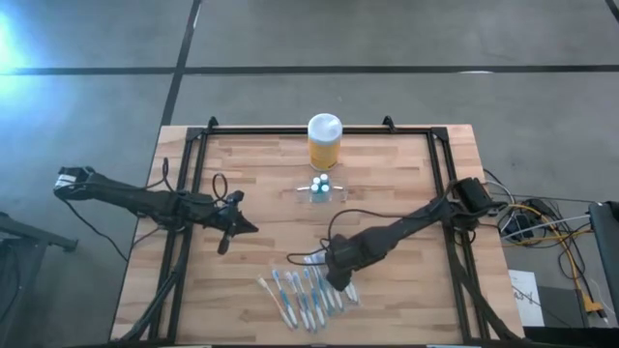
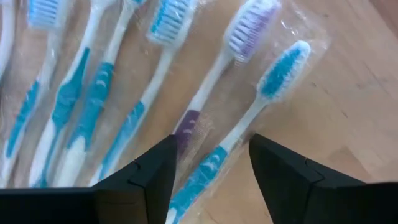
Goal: Pick & Place toothbrushing station
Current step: Put the blue toothbrush into the transparent organizer
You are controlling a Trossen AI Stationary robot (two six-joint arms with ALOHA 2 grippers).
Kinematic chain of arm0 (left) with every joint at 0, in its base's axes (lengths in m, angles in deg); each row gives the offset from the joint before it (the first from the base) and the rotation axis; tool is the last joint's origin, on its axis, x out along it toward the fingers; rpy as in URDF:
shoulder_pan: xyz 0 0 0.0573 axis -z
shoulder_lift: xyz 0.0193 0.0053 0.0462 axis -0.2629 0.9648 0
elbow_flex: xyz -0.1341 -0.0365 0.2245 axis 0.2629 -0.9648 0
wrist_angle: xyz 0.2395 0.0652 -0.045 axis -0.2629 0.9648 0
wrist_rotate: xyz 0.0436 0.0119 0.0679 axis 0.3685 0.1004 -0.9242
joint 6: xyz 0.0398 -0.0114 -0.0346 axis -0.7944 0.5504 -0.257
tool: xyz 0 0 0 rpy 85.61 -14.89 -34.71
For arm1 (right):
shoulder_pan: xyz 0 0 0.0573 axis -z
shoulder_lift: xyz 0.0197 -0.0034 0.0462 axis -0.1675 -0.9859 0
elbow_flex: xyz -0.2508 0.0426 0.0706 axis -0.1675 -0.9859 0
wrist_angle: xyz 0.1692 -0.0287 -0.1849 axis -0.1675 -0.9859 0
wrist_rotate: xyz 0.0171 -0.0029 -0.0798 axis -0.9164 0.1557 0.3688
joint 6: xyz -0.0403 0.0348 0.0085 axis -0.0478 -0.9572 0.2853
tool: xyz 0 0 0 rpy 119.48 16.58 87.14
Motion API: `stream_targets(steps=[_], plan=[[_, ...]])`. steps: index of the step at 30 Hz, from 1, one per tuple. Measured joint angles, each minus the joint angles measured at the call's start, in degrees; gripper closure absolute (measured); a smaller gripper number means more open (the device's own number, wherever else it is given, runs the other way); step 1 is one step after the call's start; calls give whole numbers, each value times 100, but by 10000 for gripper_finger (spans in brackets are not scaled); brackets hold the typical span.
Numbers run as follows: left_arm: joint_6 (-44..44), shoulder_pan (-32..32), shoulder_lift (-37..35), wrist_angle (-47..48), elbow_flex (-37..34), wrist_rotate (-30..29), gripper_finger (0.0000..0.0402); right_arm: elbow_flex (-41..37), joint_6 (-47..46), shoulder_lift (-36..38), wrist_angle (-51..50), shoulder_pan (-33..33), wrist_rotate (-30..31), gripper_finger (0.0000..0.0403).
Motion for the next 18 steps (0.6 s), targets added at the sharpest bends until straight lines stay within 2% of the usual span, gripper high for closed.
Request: stream_targets(steps=[6,9,18], plan=[[-8,0,0,2,0,7,392,-54,189,308,-6,0,4,213],[-12,0,0,2,0,7,392,-54,213,428,-49,0,199,215],[-3,0,2,14,0,26,392,-72,38,177,-27,2,326,216]])
